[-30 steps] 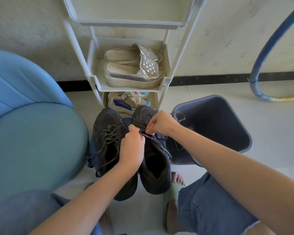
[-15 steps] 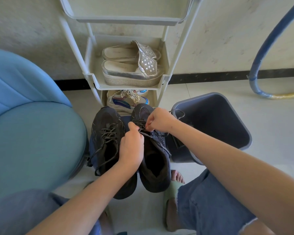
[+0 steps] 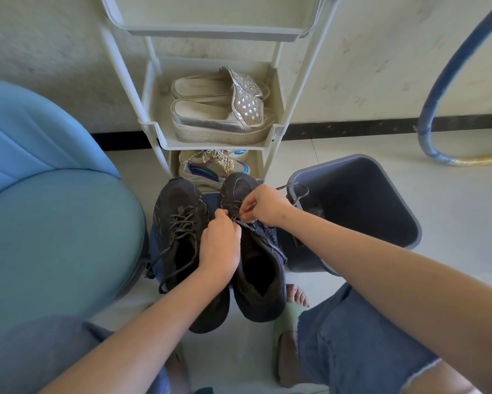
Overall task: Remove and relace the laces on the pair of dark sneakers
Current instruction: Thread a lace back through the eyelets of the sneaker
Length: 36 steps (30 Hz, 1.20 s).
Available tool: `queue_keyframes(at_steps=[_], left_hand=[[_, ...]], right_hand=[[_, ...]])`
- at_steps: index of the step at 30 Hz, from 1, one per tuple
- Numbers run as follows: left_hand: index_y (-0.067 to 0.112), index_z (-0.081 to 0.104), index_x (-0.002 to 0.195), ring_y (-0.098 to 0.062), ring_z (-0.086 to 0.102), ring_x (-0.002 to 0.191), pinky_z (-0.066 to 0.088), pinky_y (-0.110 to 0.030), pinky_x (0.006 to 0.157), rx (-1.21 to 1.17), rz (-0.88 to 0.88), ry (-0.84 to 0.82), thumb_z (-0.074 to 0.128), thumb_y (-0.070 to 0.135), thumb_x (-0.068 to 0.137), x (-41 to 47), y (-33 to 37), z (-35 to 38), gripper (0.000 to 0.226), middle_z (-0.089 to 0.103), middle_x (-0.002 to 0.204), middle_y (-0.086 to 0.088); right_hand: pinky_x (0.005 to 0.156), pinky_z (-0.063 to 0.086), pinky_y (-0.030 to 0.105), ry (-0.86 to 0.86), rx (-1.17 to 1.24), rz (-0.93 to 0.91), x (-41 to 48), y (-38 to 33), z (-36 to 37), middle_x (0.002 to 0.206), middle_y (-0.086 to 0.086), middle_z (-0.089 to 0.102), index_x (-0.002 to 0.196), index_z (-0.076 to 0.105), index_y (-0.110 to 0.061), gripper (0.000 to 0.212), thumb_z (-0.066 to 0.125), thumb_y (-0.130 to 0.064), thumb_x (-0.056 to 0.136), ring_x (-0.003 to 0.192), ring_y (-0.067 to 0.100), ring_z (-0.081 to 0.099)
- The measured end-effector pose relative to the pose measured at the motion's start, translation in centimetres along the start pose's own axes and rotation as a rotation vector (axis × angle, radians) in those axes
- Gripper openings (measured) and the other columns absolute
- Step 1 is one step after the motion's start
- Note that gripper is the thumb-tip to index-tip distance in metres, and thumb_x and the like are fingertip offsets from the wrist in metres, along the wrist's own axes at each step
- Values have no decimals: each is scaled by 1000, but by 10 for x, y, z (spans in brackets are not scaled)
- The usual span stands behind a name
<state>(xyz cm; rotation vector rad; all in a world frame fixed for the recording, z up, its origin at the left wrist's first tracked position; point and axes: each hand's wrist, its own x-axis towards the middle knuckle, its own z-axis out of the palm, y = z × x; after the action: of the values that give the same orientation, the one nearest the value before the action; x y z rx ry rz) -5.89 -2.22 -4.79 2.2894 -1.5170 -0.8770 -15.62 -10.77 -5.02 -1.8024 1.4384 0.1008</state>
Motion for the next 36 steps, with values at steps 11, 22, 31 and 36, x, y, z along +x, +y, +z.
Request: queue_keyframes(at_steps=[11,22,31,36], left_hand=[[8,44,127,-27,61,102,41,-29,75,60,31,14,37,21,102,-3,3,-1,30,63,111,-12],[11,49,122,-26,63,94,43,-30,74,15,34,31,45,23,97,-2,3,2,28,66,102,-8],[11,45,130,-24,62,100,41,-26,74,-69,-13,26,50,25,96,-3,2,0,37,64,110,-7],[11,45,125,-23,64,93,41,-26,66,-7,2,-9,52,27,95,-4,4,2,35,65,104,-6]], right_hand=[[91,52,37,-29,-43,-62,1,3,-4,102,3,71,99,75,-13,17,73,-13,82,95,19,64],[89,53,37,56,-58,-73,-5,0,-1,102,4,71,98,76,-14,16,66,-9,87,94,19,63],[66,47,20,34,163,16,-5,5,2,84,-3,67,98,75,-9,15,67,-5,86,68,5,56],[55,38,11,42,402,139,-7,5,8,77,-7,60,99,73,-2,14,66,-2,87,64,2,49]])
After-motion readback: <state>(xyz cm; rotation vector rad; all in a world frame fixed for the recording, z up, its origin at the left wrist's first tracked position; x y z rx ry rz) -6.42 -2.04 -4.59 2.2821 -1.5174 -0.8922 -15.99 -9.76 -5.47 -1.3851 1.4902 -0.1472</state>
